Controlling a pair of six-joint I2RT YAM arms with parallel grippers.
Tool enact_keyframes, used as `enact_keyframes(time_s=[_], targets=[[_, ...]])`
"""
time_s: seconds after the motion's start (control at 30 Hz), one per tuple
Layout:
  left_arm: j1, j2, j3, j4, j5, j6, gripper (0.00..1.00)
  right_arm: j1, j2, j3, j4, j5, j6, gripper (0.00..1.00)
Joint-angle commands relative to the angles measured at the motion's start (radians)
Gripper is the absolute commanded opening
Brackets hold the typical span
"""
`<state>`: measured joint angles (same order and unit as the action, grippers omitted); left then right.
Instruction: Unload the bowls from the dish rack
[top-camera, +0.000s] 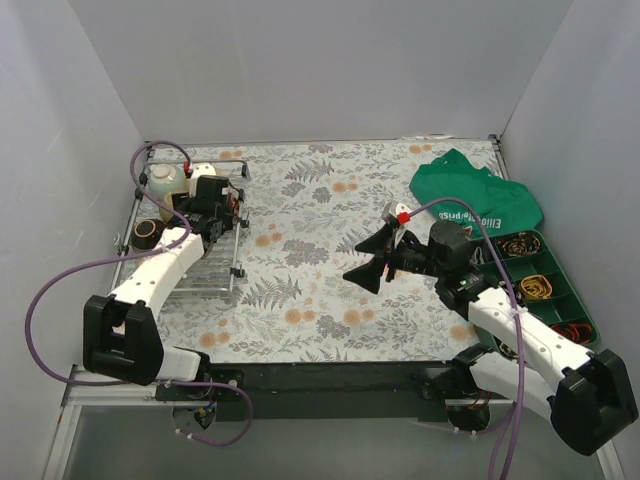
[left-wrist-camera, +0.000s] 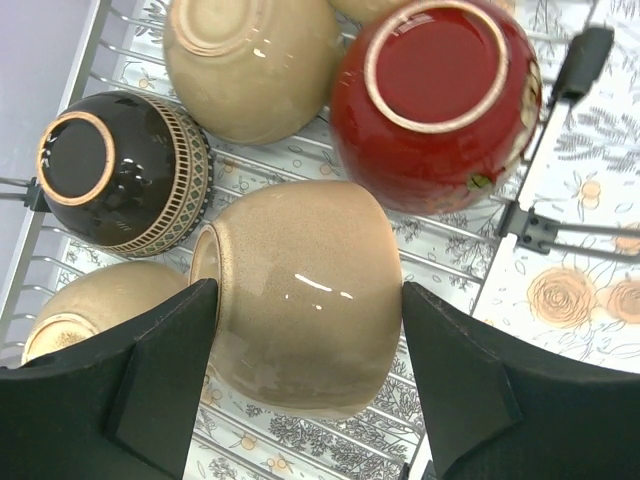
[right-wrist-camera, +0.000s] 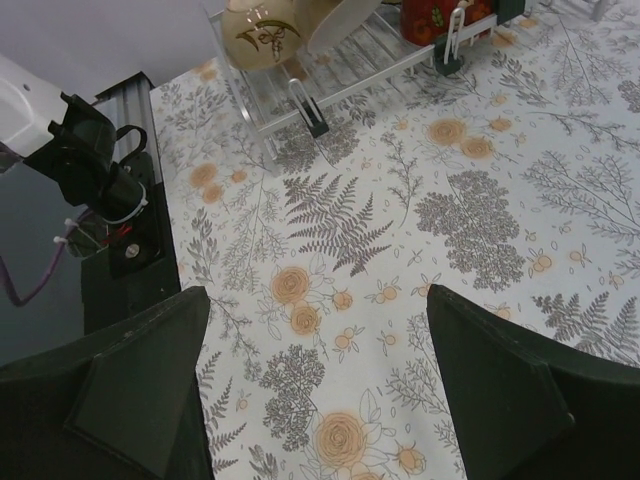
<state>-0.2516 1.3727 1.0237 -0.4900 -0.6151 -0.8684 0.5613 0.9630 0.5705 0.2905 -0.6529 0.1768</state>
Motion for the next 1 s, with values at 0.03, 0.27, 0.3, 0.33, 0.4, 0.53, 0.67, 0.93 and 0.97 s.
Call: enact_keyframes(time_s=[0.03, 0.27, 0.3, 0.33, 0.4, 0.53, 0.67, 0.93, 0.97], targets=[[0.069, -0.129, -0.002, 0.091, 0.116, -0.055, 0.00, 0.041, 0.069, 0.060, 0.162, -0.065, 0.026, 0.99], [0.112, -0.167, -0.016, 0.114, 0.192, -0.083, 0.00, 0.091, 0.241, 0.164, 0.164, -0.120, 0.026, 0.99], [0.115, -0.170, -0.016, 0.116, 0.202, -0.084, 0.00, 0.103, 0.258, 0.178, 0.164, -0.128, 0.027, 0.99], [0.117, -0.178, -0.016, 0.116, 0.213, -0.089, 0.00, 0.109, 0.276, 0.189, 0.164, -0.132, 0.024, 0.99], [0.118, -0.184, -0.017, 0.119, 0.247, -0.099, 0.00, 0.126, 0.327, 0.224, 0.173, -0.136, 0.023, 0.99], [0.118, -0.193, -0.020, 0.125, 0.291, -0.115, 0.00, 0.150, 0.420, 0.284, 0.217, -0.145, 0.021, 0.99], [0.118, -0.208, -0.022, 0.130, 0.336, -0.136, 0.00, 0.179, 0.549, 0.350, 0.295, -0.151, 0.027, 0.99], [0.118, -0.228, -0.022, 0.142, 0.399, -0.172, 0.00, 0.216, 0.793, 0.550, 0.519, -0.157, 0.153, 0.99], [0.118, -0.228, -0.020, 0.142, 0.403, -0.175, 0.00, 0.227, 0.842, 0.574, 0.527, -0.145, 0.170, 0.99]])
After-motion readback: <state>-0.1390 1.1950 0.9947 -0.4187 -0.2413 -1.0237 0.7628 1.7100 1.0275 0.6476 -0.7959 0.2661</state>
